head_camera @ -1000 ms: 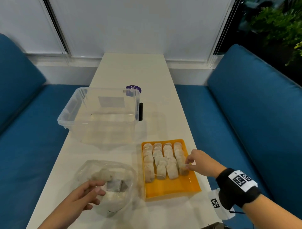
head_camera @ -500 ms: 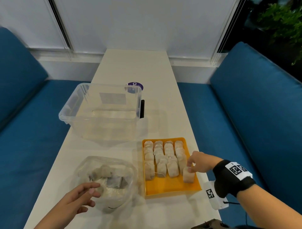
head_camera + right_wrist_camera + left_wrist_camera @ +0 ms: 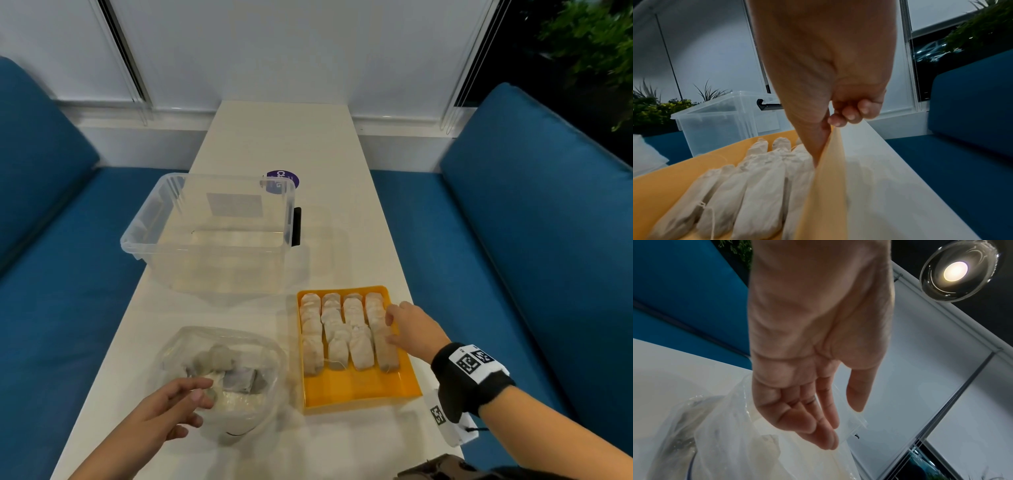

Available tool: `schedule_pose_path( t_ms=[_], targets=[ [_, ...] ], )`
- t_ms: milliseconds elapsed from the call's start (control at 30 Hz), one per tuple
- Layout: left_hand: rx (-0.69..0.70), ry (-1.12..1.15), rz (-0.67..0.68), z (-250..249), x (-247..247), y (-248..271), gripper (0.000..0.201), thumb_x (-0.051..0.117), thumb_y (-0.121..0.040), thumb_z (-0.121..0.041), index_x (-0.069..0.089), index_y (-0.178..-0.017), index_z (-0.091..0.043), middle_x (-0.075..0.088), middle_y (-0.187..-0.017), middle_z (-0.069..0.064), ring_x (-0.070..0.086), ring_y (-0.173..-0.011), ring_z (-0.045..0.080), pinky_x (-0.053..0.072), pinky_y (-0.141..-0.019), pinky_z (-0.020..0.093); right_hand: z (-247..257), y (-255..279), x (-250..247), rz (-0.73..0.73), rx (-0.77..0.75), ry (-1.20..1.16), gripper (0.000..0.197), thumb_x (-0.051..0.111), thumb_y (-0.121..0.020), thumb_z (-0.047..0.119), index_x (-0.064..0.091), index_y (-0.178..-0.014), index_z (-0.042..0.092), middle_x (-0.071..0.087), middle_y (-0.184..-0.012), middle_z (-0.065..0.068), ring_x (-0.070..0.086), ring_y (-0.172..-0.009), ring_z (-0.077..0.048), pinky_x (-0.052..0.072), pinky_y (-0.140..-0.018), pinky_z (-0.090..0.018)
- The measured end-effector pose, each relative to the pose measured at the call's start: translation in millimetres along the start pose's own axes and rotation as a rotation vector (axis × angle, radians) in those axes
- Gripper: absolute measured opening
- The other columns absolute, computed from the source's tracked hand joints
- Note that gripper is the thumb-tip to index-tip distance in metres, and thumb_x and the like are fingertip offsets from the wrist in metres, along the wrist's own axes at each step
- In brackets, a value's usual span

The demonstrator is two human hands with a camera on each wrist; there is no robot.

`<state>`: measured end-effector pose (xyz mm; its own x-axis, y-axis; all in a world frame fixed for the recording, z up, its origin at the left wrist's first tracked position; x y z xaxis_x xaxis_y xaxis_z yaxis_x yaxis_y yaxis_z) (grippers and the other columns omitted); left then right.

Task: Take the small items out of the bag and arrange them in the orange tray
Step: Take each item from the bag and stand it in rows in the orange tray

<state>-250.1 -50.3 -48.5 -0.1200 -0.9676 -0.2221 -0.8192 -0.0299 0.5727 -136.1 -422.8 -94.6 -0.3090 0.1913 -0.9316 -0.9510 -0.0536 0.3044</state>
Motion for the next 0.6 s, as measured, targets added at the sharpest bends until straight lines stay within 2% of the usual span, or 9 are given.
schedule_pose_path(
  t_ms=[100,167,267,367,433,500,567,600],
  targets=[
    [0.038,-0.015,-0.030,-1.6,0.3,-0.7,0.016,0.051,-0.093,-0.012,0.065,-0.102,-0.014,0.070,-0.089,0.009,0.060,-0.080,0.025,0.047,-0.070,0.029,0.6,9.2,-2.3,-0.044,-0.044,0.028,0.014,0.051,-0.093,0.027,0.052,-0.106,0.022,0.044,-0.099,0.003,0.045,-0.088,-0.012,0.042,-0.075,-0.020],
    [0.075,-0.053,-0.067,-4.6,0.3,-2.1,0.015,0.052,-0.093,-0.012,0.064,-0.100,-0.016,0.069,-0.091,0.009,0.062,-0.084,0.024,0.047,-0.070,0.026,3.4,18.4,-0.8,-0.013,-0.096,0.083,0.019,0.047,-0.095,0.032,0.057,-0.108,0.024,0.039,-0.098,0.004,0.042,-0.087,-0.011,0.037,-0.074,-0.019],
    [0.140,-0.178,-0.121,-9.5,2.2,-9.4,0.012,0.055,-0.092,-0.016,0.064,-0.096,-0.023,0.068,-0.093,0.003,0.062,-0.086,0.017,0.046,-0.069,0.021,7.4,28.1,6.4,0.099,-0.133,0.186,0.029,0.044,-0.095,0.040,0.062,-0.112,0.023,0.044,-0.105,0.001,0.038,-0.088,-0.010,0.038,-0.079,-0.020],
    [0.229,-0.366,-0.132,-12.4,9.4,-21.1,0.011,0.056,-0.091,-0.018,0.064,-0.094,-0.025,0.066,-0.093,-0.006,0.060,-0.086,0.009,0.043,-0.066,0.014,9.1,29.2,11.3,0.158,-0.089,0.255,0.033,0.043,-0.095,0.042,0.063,-0.112,0.021,0.047,-0.111,-0.001,0.042,-0.092,-0.013,0.042,-0.085,-0.024],
    [0.288,-0.480,-0.119,-12.5,17.5,-30.1,0.011,0.055,-0.091,-0.018,0.063,-0.096,-0.025,0.063,-0.094,-0.009,0.058,-0.085,0.005,0.043,-0.066,0.011,12.4,27.6,9.0,0.137,-0.073,0.255,0.033,0.041,-0.096,0.040,0.062,-0.112,0.021,0.048,-0.115,-0.002,0.045,-0.094,-0.014,0.043,-0.087,-0.024],
    [0.339,-0.574,-0.099,-10.5,25.7,-40.8,0.012,0.054,-0.091,-0.018,0.060,-0.097,-0.026,0.060,-0.095,-0.009,0.056,-0.083,0.001,0.043,-0.067,0.007,21.9,29.9,2.8,0.096,-0.092,0.205,0.032,0.037,-0.098,0.035,0.059,-0.115,0.020,0.049,-0.114,-0.002,0.043,-0.091,-0.012,0.042,-0.083,-0.022],
    [0.375,-0.685,-0.051,-7.5,34.6,-53.0,0.017,0.051,-0.092,-0.017,0.060,-0.106,-0.022,0.054,-0.098,-0.010,0.053,-0.085,0.000,0.041,-0.072,0.006,38.9,36.9,-4.0,0.024,-0.183,0.145,0.029,0.037,-0.099,0.032,0.057,-0.117,0.023,0.050,-0.113,0.000,0.042,-0.090,-0.009,0.038,-0.079,-0.018],
    [0.392,-0.751,-0.017,-5.9,39.5,-59.6,0.021,0.049,-0.093,-0.017,0.060,-0.110,-0.019,0.052,-0.100,-0.009,0.053,-0.091,0.002,0.040,-0.078,0.008,50.1,42.2,-7.7,-0.015,-0.253,0.113,0.026,0.039,-0.098,0.031,0.056,-0.117,0.025,0.049,-0.113,0.002,0.041,-0.090,-0.008,0.036,-0.077,-0.017]
  ],
)
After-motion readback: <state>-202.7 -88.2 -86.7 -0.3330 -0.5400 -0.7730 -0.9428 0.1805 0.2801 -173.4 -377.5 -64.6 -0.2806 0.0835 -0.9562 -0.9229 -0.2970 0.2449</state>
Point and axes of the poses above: each hand's wrist, its own y-axis away from the middle knuckle, its own x-axis out of the palm, z = x × y, the point moved 1 cm from there along -y, towards the middle knuckle
